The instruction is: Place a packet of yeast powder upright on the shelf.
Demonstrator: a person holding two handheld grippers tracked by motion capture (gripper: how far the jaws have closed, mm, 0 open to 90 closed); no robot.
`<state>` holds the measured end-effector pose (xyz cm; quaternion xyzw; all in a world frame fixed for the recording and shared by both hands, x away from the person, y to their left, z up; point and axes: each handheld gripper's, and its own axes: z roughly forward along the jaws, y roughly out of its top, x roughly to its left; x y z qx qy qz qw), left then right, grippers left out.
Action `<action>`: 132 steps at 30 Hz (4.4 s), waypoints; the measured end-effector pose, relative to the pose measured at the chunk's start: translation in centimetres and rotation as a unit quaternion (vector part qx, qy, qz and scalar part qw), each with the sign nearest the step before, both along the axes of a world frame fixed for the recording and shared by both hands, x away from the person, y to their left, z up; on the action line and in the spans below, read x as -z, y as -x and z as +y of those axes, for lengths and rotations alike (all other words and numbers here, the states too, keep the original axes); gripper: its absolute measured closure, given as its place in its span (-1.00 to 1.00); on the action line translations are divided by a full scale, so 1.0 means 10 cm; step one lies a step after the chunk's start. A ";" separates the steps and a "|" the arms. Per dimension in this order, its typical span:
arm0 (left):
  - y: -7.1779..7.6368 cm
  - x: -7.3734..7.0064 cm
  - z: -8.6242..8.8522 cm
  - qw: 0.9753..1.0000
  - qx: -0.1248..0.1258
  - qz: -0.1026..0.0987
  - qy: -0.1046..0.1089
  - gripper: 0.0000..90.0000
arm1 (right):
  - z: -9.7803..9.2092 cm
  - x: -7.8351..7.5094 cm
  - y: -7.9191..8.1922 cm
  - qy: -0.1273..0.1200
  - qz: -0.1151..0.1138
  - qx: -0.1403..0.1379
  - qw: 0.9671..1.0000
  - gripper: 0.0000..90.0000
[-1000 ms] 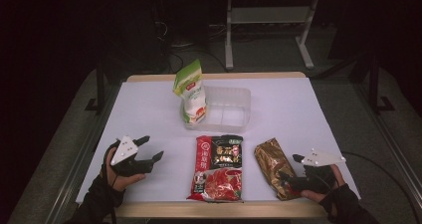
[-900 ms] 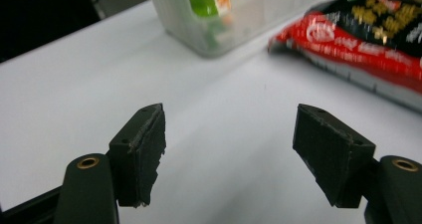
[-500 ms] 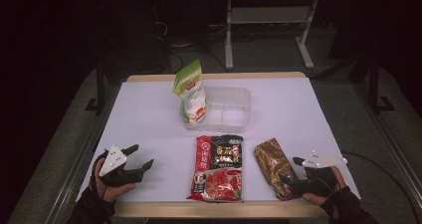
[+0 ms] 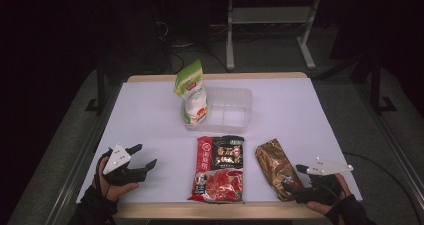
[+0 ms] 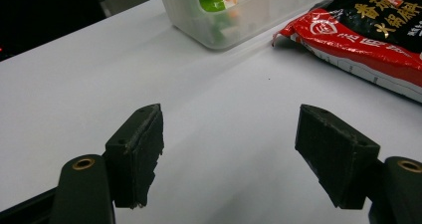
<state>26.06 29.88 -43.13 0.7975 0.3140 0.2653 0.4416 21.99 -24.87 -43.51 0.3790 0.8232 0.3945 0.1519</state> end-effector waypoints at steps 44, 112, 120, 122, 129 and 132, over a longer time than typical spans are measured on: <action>-0.02 0.07 -0.05 1.000 0.014 0.011 -0.018 -0.42 | 0.38 0.06 -1.28 0.037 0.116 -0.085 0.989 -0.12; 0.00 0.06 -0.03 1.000 0.005 0.006 -0.010 -0.41 | 0.47 -1.01 -0.75 -0.089 -0.164 -0.010 0.982 0.96; 0.00 0.06 -0.04 1.000 0.007 0.005 -0.007 -0.42 | 0.68 -1.15 -0.79 -0.097 -0.185 -0.017 0.978 0.96; 0.01 0.06 -0.04 1.000 0.006 0.005 -0.006 -0.42 | 0.73 -1.19 -0.81 -0.098 -0.190 -0.023 0.977 0.96; 0.03 0.05 -0.03 1.000 0.004 0.001 0.003 -0.42 | 0.99 -1.30 -0.94 -0.102 -0.196 -0.035 0.975 0.96; 0.03 0.05 -0.03 1.000 0.004 0.002 0.002 -0.42 | 1.09 -1.32 -1.03 -0.108 -0.195 -0.036 0.974 0.96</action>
